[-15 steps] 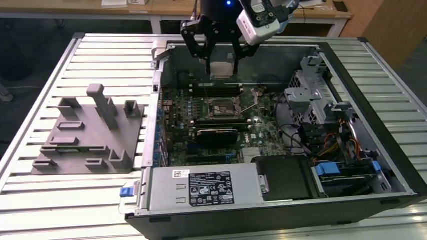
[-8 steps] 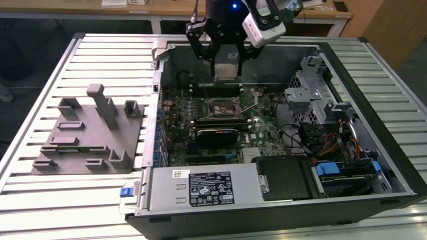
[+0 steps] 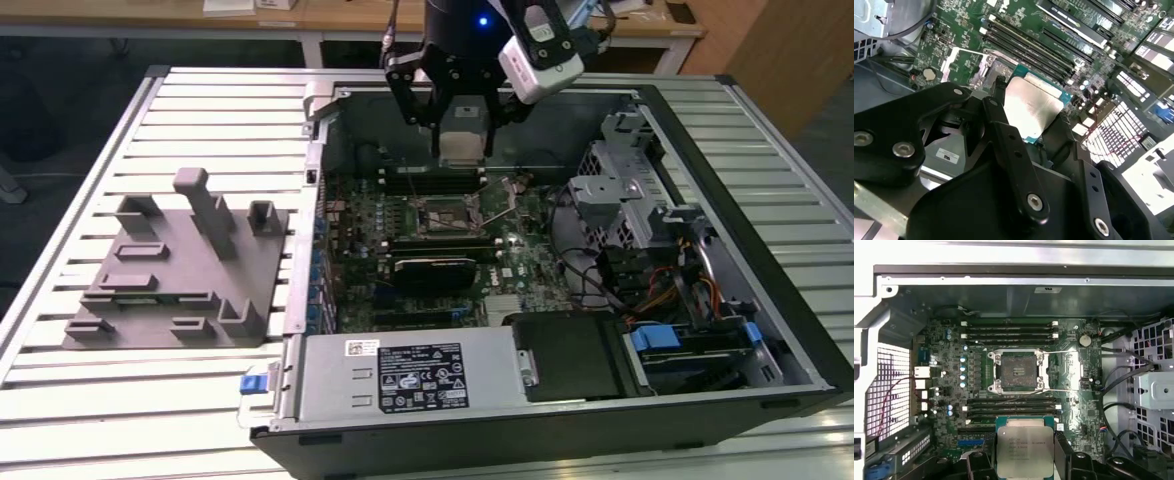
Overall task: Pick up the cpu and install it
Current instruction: 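Pick up the cpu and move it towards the insertion slot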
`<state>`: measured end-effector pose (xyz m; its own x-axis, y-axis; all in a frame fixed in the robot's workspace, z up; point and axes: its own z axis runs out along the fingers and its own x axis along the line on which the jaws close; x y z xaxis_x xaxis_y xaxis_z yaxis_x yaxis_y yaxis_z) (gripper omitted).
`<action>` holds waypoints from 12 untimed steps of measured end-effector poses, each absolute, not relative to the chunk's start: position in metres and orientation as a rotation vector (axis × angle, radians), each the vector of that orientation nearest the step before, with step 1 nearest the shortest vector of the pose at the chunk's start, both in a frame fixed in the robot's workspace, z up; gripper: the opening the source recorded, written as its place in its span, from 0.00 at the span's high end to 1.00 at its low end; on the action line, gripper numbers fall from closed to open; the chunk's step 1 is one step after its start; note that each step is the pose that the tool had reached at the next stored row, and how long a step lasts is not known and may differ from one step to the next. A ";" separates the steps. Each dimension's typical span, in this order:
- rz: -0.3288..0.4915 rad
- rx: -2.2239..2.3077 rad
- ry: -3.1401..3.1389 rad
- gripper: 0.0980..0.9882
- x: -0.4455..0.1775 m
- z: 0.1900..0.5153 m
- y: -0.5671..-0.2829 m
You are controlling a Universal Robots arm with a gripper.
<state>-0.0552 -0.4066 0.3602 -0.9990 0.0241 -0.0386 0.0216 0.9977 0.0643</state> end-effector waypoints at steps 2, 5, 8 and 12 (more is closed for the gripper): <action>0.099 0.036 3.100 0.50 -0.054 0.357 -0.407; 0.099 0.036 3.100 0.50 -0.052 0.351 -0.407; 0.099 0.036 3.101 0.50 -0.051 0.346 -0.407; 0.099 0.036 3.102 0.50 -0.050 0.339 -0.407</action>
<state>-0.0500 -0.4065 0.3390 -0.9990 0.0243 -0.0371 0.0218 0.9977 0.0644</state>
